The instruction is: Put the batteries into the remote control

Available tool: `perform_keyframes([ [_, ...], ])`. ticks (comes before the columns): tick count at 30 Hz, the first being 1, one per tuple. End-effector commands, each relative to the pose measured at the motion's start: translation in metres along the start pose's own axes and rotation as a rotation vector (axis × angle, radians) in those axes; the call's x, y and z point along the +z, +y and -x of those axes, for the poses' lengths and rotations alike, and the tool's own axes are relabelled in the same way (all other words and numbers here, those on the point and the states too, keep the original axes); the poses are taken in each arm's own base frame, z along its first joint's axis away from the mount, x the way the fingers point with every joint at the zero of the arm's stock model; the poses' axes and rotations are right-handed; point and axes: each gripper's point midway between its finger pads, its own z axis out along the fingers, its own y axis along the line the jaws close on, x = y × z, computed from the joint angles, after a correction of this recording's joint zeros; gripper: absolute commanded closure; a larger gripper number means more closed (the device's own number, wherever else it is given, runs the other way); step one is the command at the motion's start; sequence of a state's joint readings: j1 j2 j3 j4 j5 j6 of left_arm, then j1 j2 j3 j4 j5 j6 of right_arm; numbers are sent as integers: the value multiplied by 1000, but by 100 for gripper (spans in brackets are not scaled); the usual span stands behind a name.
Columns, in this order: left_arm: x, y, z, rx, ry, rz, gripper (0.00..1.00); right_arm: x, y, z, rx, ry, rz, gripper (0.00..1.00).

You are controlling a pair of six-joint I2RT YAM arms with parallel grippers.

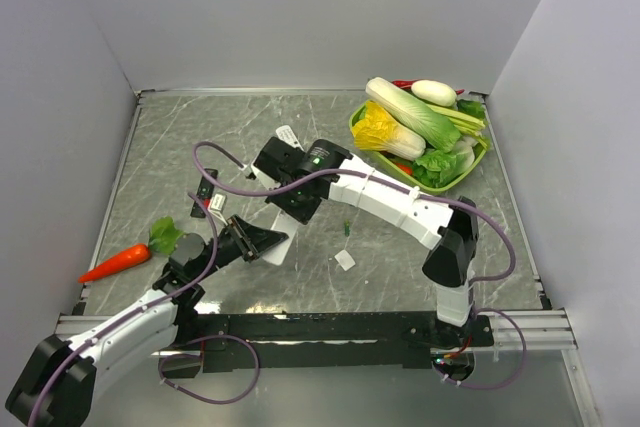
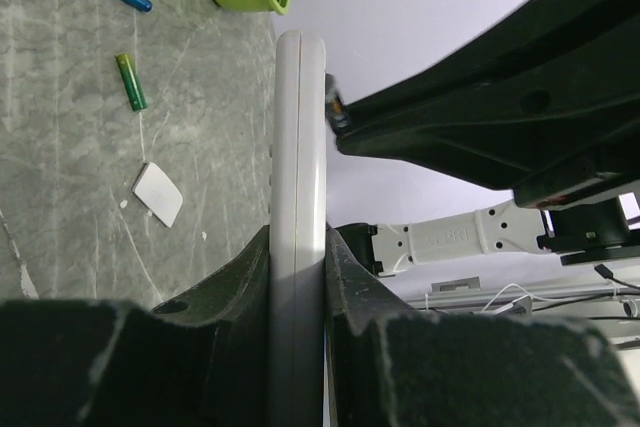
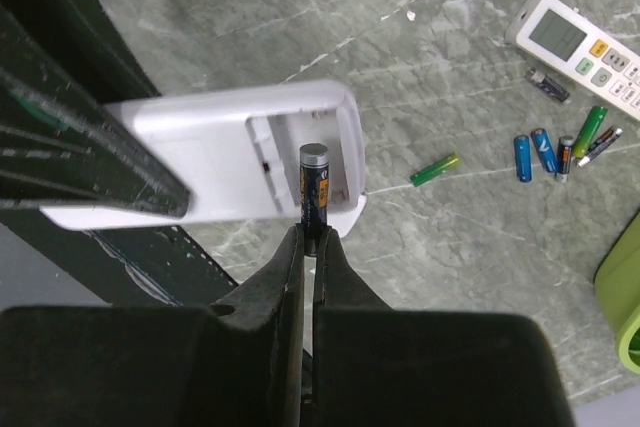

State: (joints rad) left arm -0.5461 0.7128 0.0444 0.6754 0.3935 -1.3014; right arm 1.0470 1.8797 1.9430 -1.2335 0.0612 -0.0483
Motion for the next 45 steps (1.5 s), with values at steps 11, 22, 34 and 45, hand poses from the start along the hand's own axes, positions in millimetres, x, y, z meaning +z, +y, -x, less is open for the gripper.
perform_keyframes([
  [11,-17,29,-21,-21,38,19,98,5,-9,2,38,44,-61,100],
  [22,-16,20,-25,-12,79,-10,98,9,-6,8,27,20,-49,95],
  [34,-15,24,-26,-52,80,9,98,18,-9,-1,40,51,-74,78],
  [45,-12,28,-27,-78,93,40,98,16,-8,1,43,33,-65,69],
])
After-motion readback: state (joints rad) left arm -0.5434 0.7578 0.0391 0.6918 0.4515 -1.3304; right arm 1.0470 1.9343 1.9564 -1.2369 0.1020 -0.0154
